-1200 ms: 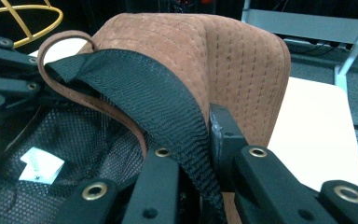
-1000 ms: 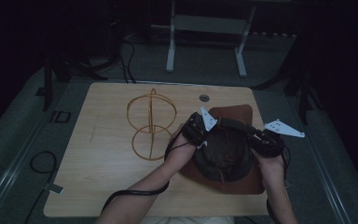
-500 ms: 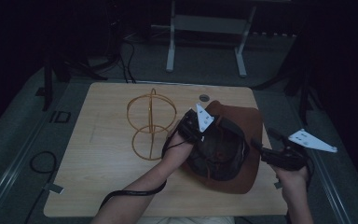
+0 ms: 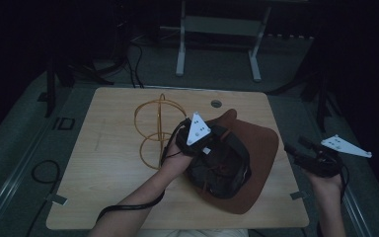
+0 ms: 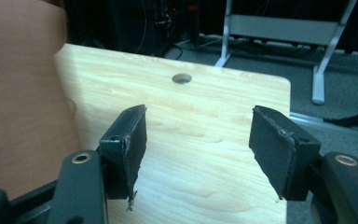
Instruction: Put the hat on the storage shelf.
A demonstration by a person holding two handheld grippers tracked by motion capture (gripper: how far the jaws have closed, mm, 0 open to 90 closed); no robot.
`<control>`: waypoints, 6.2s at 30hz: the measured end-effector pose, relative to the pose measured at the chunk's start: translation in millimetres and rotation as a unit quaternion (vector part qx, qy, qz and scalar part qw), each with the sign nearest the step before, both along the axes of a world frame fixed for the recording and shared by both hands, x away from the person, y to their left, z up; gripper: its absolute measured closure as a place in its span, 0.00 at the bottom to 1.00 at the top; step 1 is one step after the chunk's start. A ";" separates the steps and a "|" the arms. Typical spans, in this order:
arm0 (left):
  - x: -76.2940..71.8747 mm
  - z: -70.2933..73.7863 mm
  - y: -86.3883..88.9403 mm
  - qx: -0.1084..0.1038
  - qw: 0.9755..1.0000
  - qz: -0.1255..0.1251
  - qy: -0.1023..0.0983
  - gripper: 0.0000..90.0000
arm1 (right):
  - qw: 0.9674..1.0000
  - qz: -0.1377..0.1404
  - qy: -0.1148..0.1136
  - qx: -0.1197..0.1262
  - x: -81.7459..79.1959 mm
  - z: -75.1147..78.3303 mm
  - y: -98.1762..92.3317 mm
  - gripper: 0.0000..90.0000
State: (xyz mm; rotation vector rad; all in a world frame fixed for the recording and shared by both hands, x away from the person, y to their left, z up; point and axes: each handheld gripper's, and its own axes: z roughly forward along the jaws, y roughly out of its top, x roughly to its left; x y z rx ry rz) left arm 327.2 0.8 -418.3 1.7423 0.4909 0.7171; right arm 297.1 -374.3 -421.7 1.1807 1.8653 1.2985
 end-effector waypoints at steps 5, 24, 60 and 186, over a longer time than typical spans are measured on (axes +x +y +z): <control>-2.9 0.4 7.5 -0.015 0.998 -0.056 -0.014 0.95 | 1.000 0.012 0.004 0.003 5.5 -4.4 10.5 0.40; -21.0 8.1 13.8 -0.046 0.970 -0.232 -0.052 0.95 | 0.988 0.149 0.015 0.023 -9.3 -19.9 74.8 0.40; -27.5 3.4 -2.6 -0.047 0.969 -0.240 -0.037 0.95 | 0.941 0.323 -0.042 0.091 -5.2 -7.7 122.0 0.93; -104.9 -144.7 277.5 -0.129 0.970 0.186 0.087 0.11 | 0.937 0.340 -0.005 -0.077 114.4 66.0 381.3 0.13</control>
